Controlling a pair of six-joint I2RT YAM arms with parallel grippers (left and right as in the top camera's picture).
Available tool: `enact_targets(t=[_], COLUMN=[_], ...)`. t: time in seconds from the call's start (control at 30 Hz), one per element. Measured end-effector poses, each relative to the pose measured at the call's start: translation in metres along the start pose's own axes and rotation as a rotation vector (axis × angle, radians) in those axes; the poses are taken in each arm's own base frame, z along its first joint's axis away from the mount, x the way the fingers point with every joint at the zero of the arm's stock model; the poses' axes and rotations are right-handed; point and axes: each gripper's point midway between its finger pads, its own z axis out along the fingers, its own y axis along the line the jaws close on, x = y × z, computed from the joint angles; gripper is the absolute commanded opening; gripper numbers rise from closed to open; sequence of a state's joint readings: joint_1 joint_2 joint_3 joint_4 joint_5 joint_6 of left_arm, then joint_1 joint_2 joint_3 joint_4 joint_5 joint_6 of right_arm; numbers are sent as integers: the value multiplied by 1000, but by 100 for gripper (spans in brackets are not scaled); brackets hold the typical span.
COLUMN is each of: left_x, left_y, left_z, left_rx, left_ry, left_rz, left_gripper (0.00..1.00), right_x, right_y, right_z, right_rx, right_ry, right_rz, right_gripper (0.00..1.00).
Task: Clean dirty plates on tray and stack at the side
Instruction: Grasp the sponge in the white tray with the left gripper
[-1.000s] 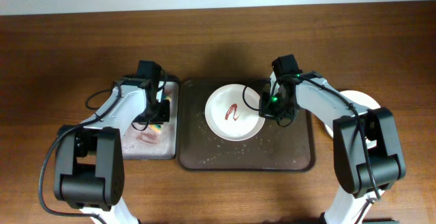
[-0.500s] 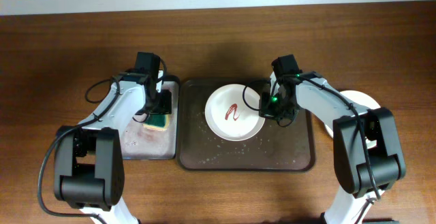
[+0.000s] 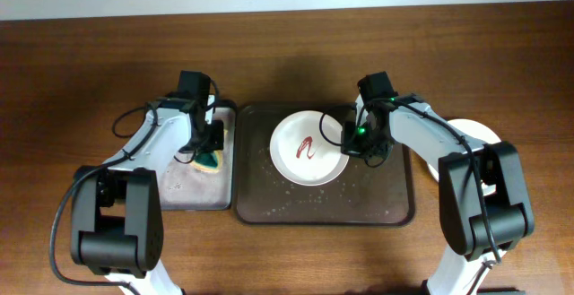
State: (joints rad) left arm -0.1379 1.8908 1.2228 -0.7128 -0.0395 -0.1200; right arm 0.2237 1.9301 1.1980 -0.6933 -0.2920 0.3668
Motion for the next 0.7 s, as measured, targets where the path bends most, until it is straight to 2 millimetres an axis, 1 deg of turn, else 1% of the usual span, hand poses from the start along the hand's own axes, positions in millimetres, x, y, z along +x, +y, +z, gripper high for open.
enact_targets(t=[0.23,0.33,0.4,0.47,0.6,0.63,0.7], left_x=[6,11,9,-5,-38,-42,-48], left_y=[1,1,1,-1,-2,-2,0], left_z=[2,-4,-11,-28,-81,-93,-108], left_rx=[0,3,8,21,41,41,33], left_ry=[15,29,12,-65,-274,-311,-359], left_rz=[0,-2,-3,-5,9,18,35], left_gripper=[0,0,0,0,0,0,0], right_x=[0,0,0,0,0,0,0], right_y=[0,0,0,0,0,0,0], right_z=[0,0,0,0,0,0,0], right_rx=[1,0,0,1,1,1,1], right_ry=[1,1,1,1,1,1,1], right_rz=[1,0,0,1,1,0,1], right_gripper=[4,4,4,4,4,4,4])
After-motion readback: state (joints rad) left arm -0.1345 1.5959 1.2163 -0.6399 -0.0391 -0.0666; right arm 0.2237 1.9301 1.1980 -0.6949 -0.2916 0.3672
